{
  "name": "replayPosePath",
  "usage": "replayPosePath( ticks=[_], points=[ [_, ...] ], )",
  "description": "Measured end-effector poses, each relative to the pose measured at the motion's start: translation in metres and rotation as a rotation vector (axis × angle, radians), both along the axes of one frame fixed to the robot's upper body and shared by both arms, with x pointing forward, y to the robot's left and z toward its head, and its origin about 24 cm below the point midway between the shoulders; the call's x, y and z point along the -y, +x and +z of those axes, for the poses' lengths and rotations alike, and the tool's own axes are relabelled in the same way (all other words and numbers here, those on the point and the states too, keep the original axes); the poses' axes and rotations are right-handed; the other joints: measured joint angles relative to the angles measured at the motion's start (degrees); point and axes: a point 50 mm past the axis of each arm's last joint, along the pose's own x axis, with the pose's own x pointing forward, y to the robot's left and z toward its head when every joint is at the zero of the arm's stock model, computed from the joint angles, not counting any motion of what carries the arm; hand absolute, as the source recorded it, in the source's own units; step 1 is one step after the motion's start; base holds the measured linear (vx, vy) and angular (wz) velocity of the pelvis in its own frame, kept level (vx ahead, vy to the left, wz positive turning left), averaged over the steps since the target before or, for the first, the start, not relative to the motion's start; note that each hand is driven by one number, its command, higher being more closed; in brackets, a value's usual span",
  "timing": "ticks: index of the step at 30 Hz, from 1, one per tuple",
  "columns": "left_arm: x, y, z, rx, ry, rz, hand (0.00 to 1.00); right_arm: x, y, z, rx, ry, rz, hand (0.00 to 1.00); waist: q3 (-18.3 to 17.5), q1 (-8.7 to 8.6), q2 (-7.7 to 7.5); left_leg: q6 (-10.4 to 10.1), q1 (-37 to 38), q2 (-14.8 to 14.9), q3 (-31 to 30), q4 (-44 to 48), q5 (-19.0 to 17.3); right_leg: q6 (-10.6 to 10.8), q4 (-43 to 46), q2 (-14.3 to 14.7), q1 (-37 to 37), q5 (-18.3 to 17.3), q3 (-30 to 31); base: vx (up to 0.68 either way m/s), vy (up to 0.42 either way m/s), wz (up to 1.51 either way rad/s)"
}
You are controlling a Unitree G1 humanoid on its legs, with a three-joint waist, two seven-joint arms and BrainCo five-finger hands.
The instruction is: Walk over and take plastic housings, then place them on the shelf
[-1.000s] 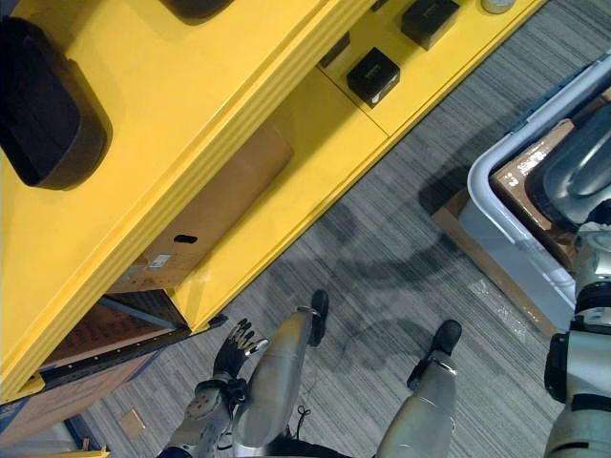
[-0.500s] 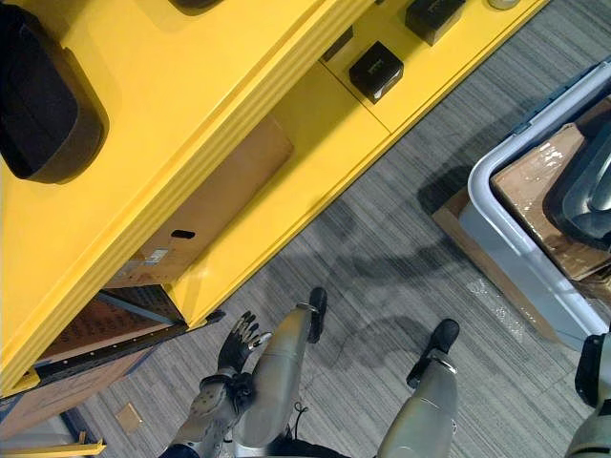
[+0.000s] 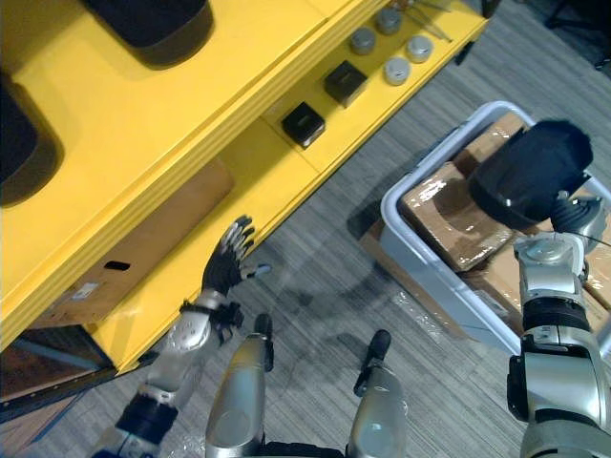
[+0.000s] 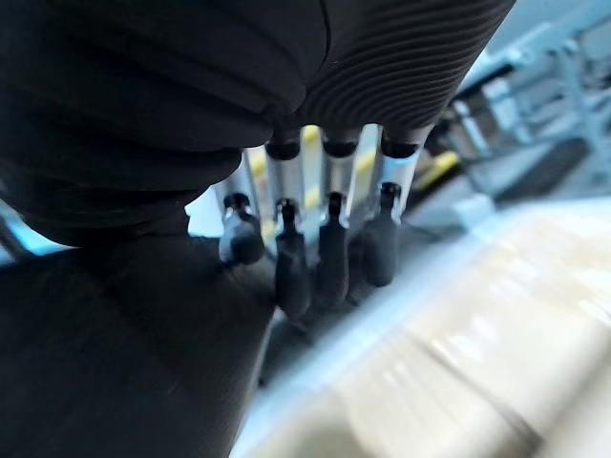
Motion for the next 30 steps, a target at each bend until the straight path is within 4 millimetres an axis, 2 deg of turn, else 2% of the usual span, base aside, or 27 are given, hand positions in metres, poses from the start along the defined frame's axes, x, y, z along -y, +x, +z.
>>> replayPosePath(
  ticks=[1, 4, 8, 10, 12, 14, 18, 21, 25, 30],
  points=[
    [0.002, 0.007, 0.011, 0.018, 0.022, -0.021, 0.00, -0.005, 0.002, 0.010, 0.029, -0.036, 0.022, 1.00, -0.02, -0.99, -0.44, -0.25, 1.43, 0.46, 0.48, -0.98, 0.31, -0.23, -0.89, 0.53, 1.08, 0.37, 0.39, 0.02, -0.049, -0.35],
    [0.017, 0.028, 0.030, 0.005, 0.064, -0.102, 0.00, -0.016, 0.005, 0.022, 0.024, -0.122, 0.070, 1.00, -1.07, -2.80, -2.00, -0.74, 4.31, 1.57, 2.94, -3.46, 1.07, -0.85, -2.93, 1.63, 1.86, 1.38, 2.25, 0.00, -0.041, -0.37],
    [0.026, 0.056, 0.035, -0.118, 0.126, -0.142, 0.00, -0.023, 0.011, 0.025, -0.015, -0.163, 0.125, 1.00, -1.46, -5.01, -2.68, -1.08, 4.23, 2.58, 4.36, -3.92, 1.35, -1.36, -4.63, 2.75, 1.28, 2.72, 3.50, -0.04, -0.015, -0.25],
    [0.028, 0.066, 0.033, -0.199, 0.121, -0.145, 0.00, -0.030, 0.017, 0.032, -0.031, -0.201, 0.159, 1.00, -1.46, -6.18, -2.68, -1.08, 4.17, 2.72, 5.23, -3.97, 1.34, -1.44, -5.21, 2.91, 0.72, 3.23, 4.29, -0.02, 0.010, -0.26],
    [0.028, 0.075, 0.035, -0.266, 0.103, -0.158, 0.00, -0.042, 0.025, 0.046, -0.012, -0.242, 0.204, 1.00, -1.46, -7.26, -2.67, -1.07, 3.88, 2.75, 6.77, -4.04, 1.34, -1.38, -5.20, 2.94, -0.97, 3.76, 6.03, -0.02, 0.017, -0.31],
    [0.035, 0.080, 0.039, -0.307, 0.105, -0.182, 0.00, -0.047, 0.027, 0.056, 0.006, -0.291, 0.218, 1.00, -1.46, -7.85, -2.67, -1.07, 3.38, 2.78, 7.29, -4.13, 1.35, -1.32, -5.20, 2.98, -1.89, 3.99, 6.67, -0.01, 0.012, -0.16],
    [0.044, 0.087, 0.047, -0.416, 0.067, -0.225, 0.00, -0.070, 0.035, 0.097, 0.112, -0.452, 0.302, 1.00, -1.46, -9.58, -2.67, -1.05, 2.19, 2.67, 8.15, -4.18, 1.36, -1.22, -5.55, 2.95, -3.67, 4.64, 7.85, 0.02, 0.012, -0.09],
    [0.046, 0.088, 0.045, -0.502, -0.026, -0.246, 0.00, -0.084, 0.035, 0.117, 0.174, -0.573, 0.356, 1.00, -1.46, -9.82, -2.66, -1.04, 2.72, 2.53, 8.88, -4.87, 1.37, -1.16, -5.91, 2.86, -3.76, 4.81, 8.49, 0.03, 0.011, -0.08],
    [0.051, 0.088, 0.041, -0.606, -0.103, -0.257, 0.00, -0.106, 0.036, 0.119, 0.188, -0.721, 0.446, 1.00, -1.46, -10.01, -2.65, -1.04, 2.94, 2.48, 9.25, -5.19, 1.37, -1.13, -6.29, 2.86, -3.81, 4.85, 8.81, 0.01, 0.004, -0.03],
    [0.061, 0.083, 0.032, -0.726, -0.214, -0.311, 0.00, -0.118, 0.035, 0.120, 0.212, -0.811, 0.509, 1.00, -1.49, -10.18, -2.56, -1.04, 1.93, 2.41, 9.60, -5.15, 1.37, -1.22, -7.03, 2.90, -4.78, 5.52, 9.46, 0.00, 0.005, -0.02]
  ],
)
